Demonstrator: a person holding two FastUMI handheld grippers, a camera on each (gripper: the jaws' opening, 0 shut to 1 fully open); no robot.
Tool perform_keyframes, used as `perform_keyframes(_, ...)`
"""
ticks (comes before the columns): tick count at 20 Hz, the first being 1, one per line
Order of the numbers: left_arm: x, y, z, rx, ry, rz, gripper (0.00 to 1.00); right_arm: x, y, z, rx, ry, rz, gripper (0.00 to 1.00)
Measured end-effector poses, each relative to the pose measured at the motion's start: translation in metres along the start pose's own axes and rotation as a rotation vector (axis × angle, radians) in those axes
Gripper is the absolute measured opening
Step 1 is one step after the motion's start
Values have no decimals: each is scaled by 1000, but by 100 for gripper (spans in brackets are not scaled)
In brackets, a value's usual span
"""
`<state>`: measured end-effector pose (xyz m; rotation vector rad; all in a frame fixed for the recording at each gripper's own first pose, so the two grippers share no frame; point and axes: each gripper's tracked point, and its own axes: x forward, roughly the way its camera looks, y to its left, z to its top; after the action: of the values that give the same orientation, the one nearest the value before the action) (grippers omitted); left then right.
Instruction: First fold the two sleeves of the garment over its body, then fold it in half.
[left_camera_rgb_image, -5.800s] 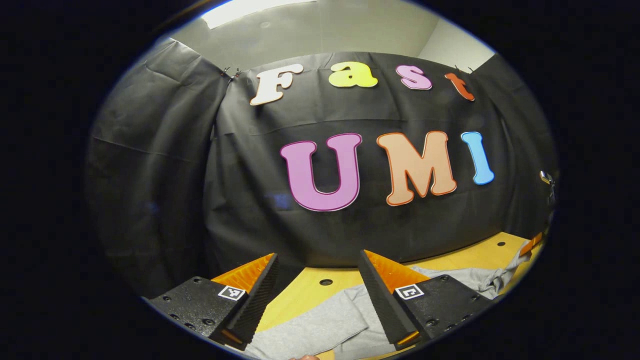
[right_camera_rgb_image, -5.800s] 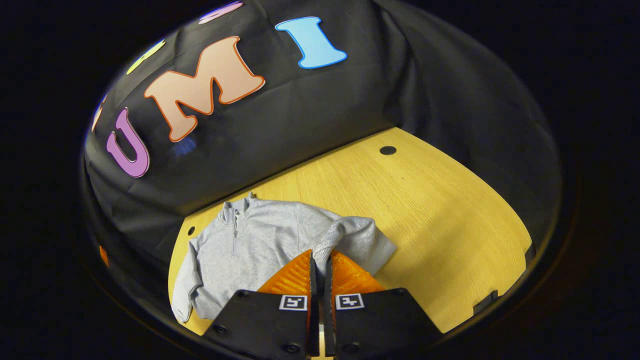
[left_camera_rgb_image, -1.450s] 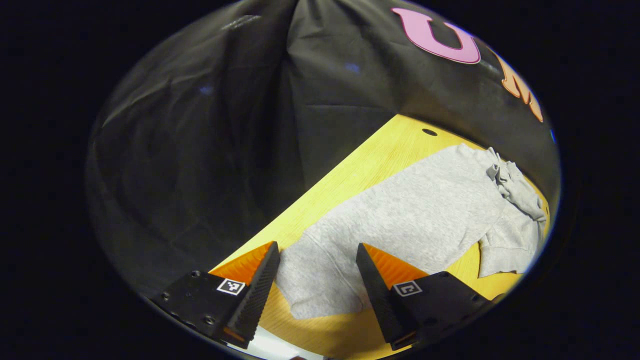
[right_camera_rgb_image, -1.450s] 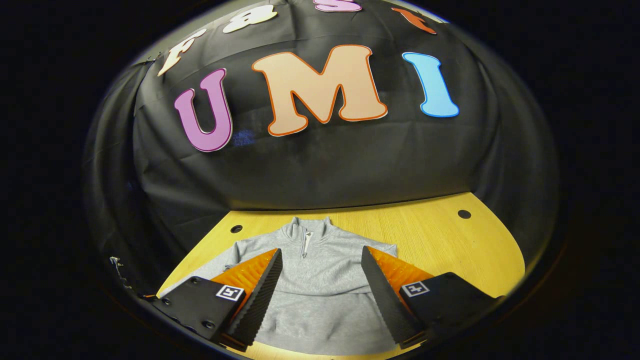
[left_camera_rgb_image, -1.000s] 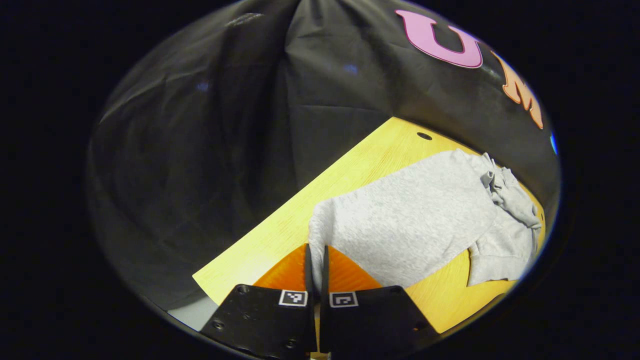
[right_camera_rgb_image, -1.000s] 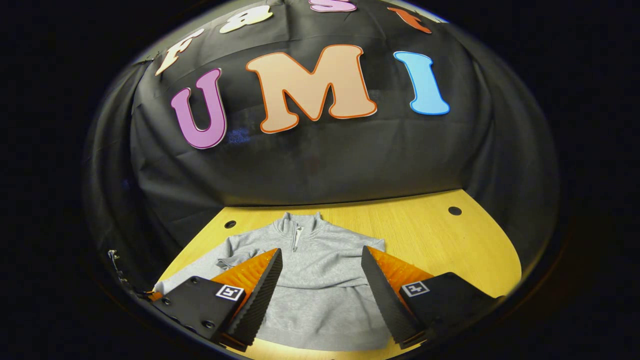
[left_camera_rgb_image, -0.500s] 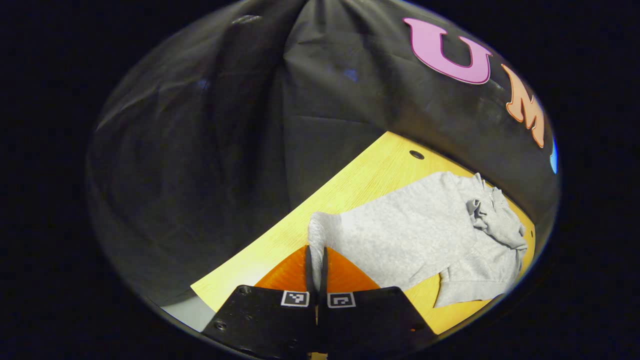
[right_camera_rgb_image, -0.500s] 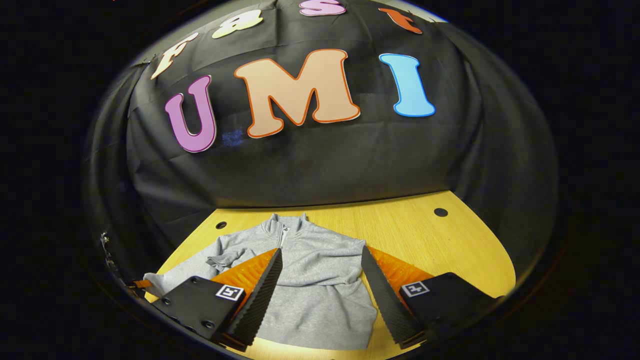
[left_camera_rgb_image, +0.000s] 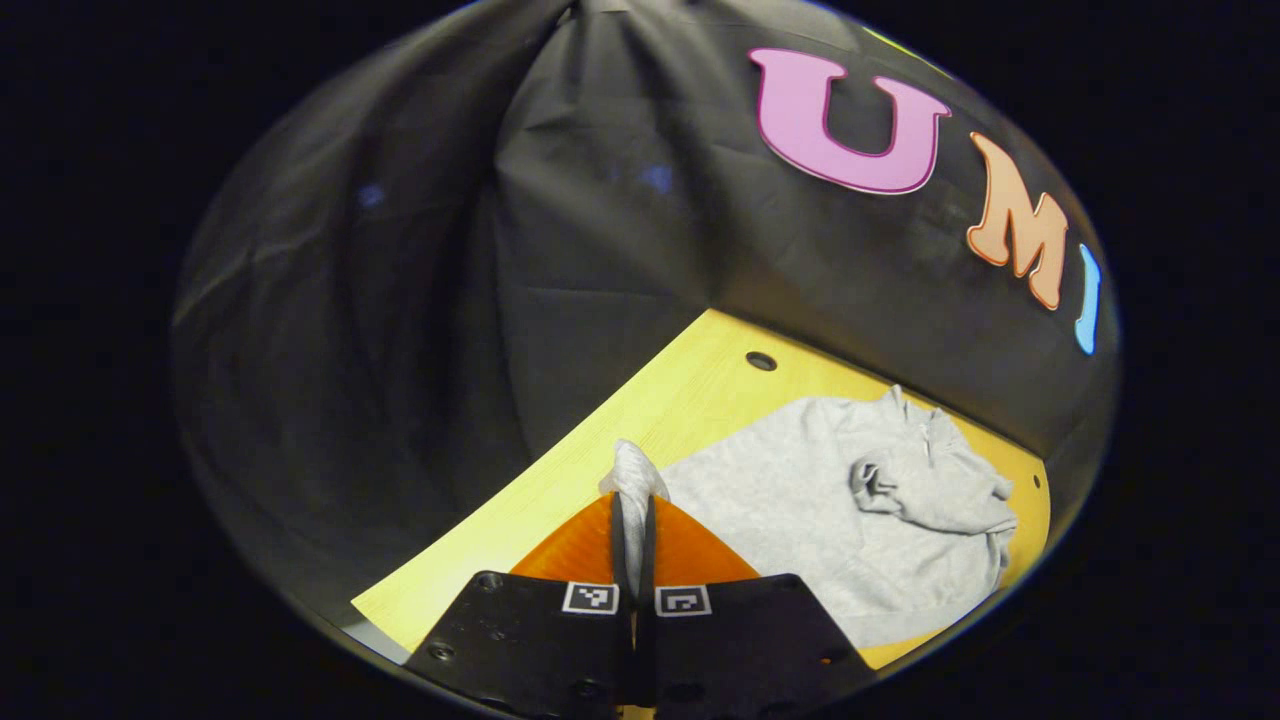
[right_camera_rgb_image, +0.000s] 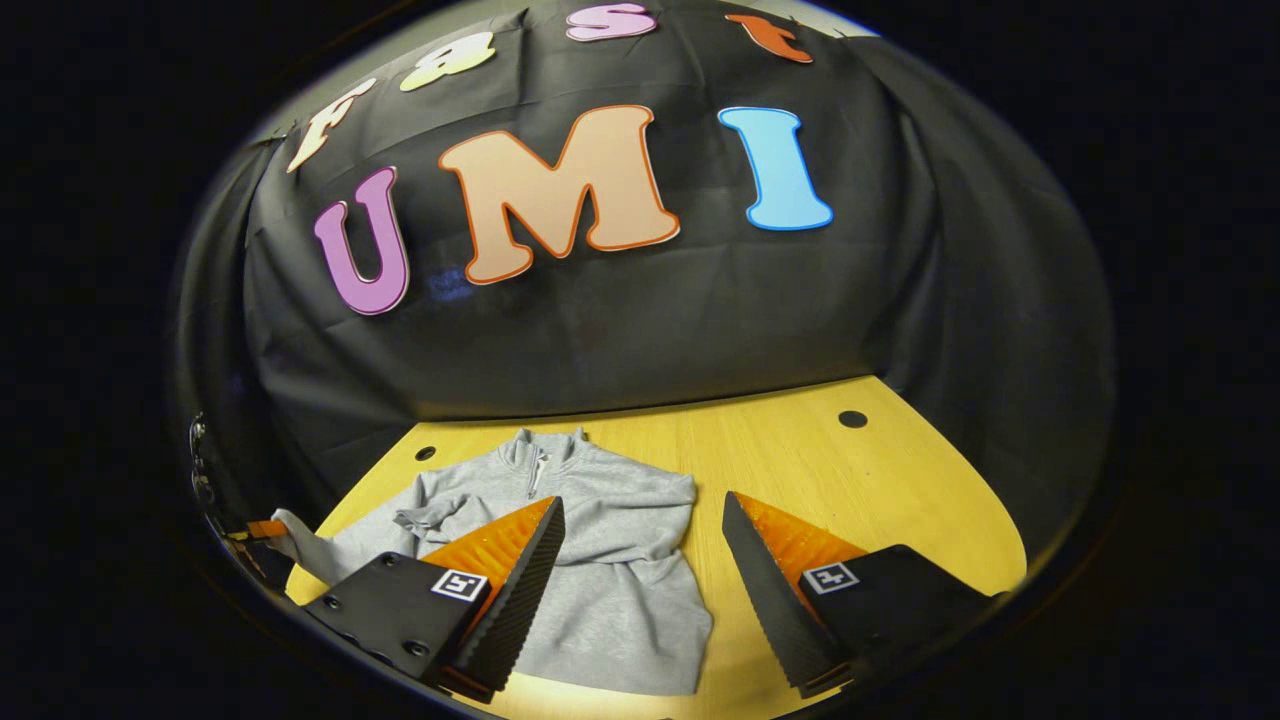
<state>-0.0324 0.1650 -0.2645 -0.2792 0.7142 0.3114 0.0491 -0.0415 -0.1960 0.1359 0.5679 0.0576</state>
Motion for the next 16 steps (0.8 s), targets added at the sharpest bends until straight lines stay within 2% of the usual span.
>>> perform_keyframes(1,2,-9,6,1,-10,-15,0,-3,-7,-1,4,-1,-8,94)
perform_keyframes(2,4,-20,13,1,-19,-32,0,-5,-15,-1,8,-2,-17,98)
perform_keyframes(4,6,-38,26,13,-38,-58,0,-11,-28,0,16,-3,-30,98)
perform_keyframes(5,9,-48,29,19,-45,-70,0,-13,-35,-1,20,-5,-37,94)
perform_keyframes(9,13,-89,46,47,-69,-126,0,-22,-56,-2,26,-7,-56,94)
perform_keyframes(10,14,-101,51,54,-78,-141,0,-24,-61,-2,28,-8,-60,98)
perform_keyframes(12,17,-125,57,68,-83,-175,0,-28,-68,-3,32,-9,-63,98)
perform_keyframes(13,18,-136,59,74,-84,-190,0,-31,-72,-3,33,-10,-65,94)
perform_keyframes(16,18,-175,69,97,-99,-240,0,-35,-82,-7,39,-7,-66,94)
